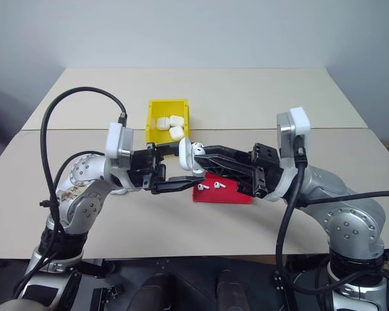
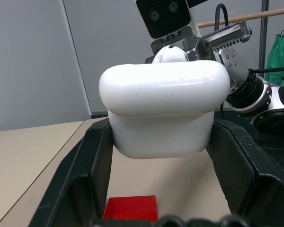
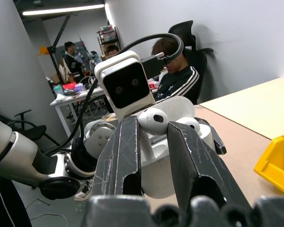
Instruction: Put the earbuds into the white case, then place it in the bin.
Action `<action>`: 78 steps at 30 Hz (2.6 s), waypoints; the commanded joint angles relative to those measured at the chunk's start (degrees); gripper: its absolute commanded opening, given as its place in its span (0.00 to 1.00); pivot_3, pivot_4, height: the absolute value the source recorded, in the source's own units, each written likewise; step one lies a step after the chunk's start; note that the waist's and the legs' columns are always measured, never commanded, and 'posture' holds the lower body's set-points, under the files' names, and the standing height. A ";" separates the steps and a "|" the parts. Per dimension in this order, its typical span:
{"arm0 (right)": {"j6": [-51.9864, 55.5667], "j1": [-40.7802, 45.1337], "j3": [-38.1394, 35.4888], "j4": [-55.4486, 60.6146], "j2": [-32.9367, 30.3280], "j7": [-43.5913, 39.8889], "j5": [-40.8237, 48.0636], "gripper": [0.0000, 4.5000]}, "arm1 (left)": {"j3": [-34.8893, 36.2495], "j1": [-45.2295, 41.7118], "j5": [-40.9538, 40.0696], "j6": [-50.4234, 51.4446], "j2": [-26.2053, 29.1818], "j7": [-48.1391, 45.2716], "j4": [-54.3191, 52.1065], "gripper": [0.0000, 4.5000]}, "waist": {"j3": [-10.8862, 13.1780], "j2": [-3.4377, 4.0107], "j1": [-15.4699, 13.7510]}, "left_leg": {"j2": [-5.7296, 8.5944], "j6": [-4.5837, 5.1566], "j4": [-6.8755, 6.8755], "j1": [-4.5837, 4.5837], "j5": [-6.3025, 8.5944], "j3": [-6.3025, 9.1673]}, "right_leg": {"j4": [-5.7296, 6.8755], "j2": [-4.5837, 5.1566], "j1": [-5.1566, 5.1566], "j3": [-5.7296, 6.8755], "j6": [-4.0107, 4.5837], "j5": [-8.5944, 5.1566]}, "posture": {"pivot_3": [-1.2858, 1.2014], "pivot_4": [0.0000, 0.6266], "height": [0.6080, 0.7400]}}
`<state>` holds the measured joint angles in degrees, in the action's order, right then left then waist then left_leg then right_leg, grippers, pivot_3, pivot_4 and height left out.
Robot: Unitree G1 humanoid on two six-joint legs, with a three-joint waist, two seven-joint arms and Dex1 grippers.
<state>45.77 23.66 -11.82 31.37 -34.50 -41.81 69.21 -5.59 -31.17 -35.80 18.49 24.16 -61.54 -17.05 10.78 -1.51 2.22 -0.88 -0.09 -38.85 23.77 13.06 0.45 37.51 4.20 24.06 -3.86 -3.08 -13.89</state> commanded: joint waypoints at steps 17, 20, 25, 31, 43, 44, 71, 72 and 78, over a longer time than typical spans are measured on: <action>-2.75 -2.41 1.97 2.22 -2.14 -2.02 -3.72 0.31 | 1.11 -0.38 0.80 -2.02 -1.67 0.07 -1.18 0.61 | 0.00 0.00 -0.03 | 0.00 0.00 0.00 0.00 0.00 0.00 | 0.00 0.00 0.00 0.00 0.00 0.00 | 0.52 0.24 1.00; -3.63 -2.64 3.08 2.77 -2.25 -1.78 -6.35 0.52 | 1.30 -0.27 0.64 -1.82 -1.75 0.23 -1.34 0.61 | 0.00 0.00 -0.01 | 0.00 0.00 0.00 0.00 0.00 0.00 | 0.00 0.00 0.00 0.00 0.00 0.00 | 0.52 0.24 1.00; -4.91 -3.13 3.03 2.68 -2.52 -2.18 -7.93 0.74 | 1.37 0.02 0.59 -1.75 -1.51 0.19 -1.53 0.61 | 0.00 0.00 -0.08 | 0.01 0.00 -0.01 0.00 0.00 0.00 | -0.01 0.01 -0.01 0.00 0.00 0.00 | 0.52 0.24 1.00; -7.69 -4.80 -2.55 0.71 -5.51 -6.09 -8.07 0.74 | 1.44 0.85 1.46 -2.61 -0.57 -1.11 -0.85 0.61 | 0.00 -0.01 -0.17 | 0.01 0.00 -0.01 0.01 0.00 0.00 | -0.02 0.01 -0.01 0.00 -0.01 0.00 | 0.52 0.24 1.00; -1.46 22.59 4.95 -13.49 -13.02 -16.30 -9.37 0.37 | -3.38 -4.13 7.19 -6.85 -3.02 -3.70 8.71 0.61 | 0.00 -0.01 0.23 | -0.04 0.02 -0.04 -0.05 -0.01 -0.07 | 0.02 -0.08 0.01 -0.06 -0.02 0.03 | 0.52 0.24 1.00; -1.52 24.50 6.54 -14.55 -12.74 -17.54 -10.55 0.30 | -3.81 -4.95 7.69 -6.84 -3.49 -3.68 9.67 0.61 | 0.00 -0.01 0.17 | -0.04 0.02 -0.03 -0.02 -0.01 -0.06 | 0.00 -0.07 0.01 -0.05 -0.02 0.03 | 0.52 0.24 1.00; -8.23 28.21 14.67 -15.41 -14.52 -28.99 -30.89 0.01 | -3.28 -4.58 7.16 -5.27 -3.21 -3.59 8.37 0.61 | 0.00 0.00 -1.23 | 0.04 0.05 -0.15 0.40 -0.01 -0.03 | -0.31 0.11 0.20 0.06 -0.20 0.19 | 0.52 0.24 1.00; -8.60 28.61 13.70 -15.64 -14.39 -28.43 -30.75 0.01 | -3.19 -4.48 7.27 -5.32 -3.39 -3.41 8.35 0.61 | 0.00 0.00 -1.27 | 0.05 0.05 -0.16 0.40 -0.01 -0.03 | -0.31 0.11 0.20 0.06 -0.20 0.21 | 0.52 0.24 1.00; -9.62 29.11 9.63 -16.39 -13.81 -27.00 -30.16 0.01 | -2.13 -4.53 7.48 -5.79 -4.13 -1.98 8.49 0.61 | 0.00 0.00 -1.28 | 0.04 0.05 -0.17 0.38 -0.01 -0.03 | -0.31 0.11 0.16 0.06 -0.21 0.22 | 0.52 0.24 1.00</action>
<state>37.42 51.83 0.55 14.34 -48.49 -69.52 38.03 -9.32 -35.28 -27.29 13.99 20.27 -64.09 -6.77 10.78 -1.52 0.94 -0.84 -0.03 -39.02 24.15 13.05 0.42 37.20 4.31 24.22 -3.81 -3.28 -13.67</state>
